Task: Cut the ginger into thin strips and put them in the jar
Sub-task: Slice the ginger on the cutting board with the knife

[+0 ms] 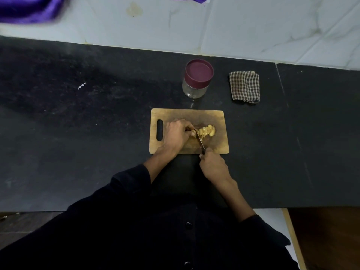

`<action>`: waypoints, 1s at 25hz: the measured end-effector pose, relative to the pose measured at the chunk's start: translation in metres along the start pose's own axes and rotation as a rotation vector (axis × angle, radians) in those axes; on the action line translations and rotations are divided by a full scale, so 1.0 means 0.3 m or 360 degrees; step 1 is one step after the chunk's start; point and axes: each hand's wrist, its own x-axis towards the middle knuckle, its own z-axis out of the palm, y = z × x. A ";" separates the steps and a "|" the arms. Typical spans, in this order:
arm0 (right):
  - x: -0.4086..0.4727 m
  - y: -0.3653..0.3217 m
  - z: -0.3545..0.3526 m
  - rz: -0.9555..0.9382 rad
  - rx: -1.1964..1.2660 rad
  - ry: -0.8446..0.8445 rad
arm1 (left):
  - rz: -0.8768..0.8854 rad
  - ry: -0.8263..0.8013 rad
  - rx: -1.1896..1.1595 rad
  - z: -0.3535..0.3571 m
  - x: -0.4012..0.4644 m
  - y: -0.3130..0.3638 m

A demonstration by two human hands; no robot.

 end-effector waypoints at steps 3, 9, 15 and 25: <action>-0.008 0.015 -0.004 0.0020 0.0104 0.0014 | 0.0005 -0.0016 -0.0012 -0.005 -0.003 0.003; -0.021 0.036 -0.040 0.0051 0.0247 0.0001 | -0.0006 -0.0030 -0.0028 -0.005 -0.007 -0.002; -0.018 0.055 -0.067 0.0108 0.0612 -0.0106 | -0.0005 -0.0062 -0.0021 -0.013 -0.009 0.001; -0.025 0.054 -0.076 -0.0016 0.0258 0.0127 | 0.0123 -0.0127 -0.0076 -0.064 0.006 0.016</action>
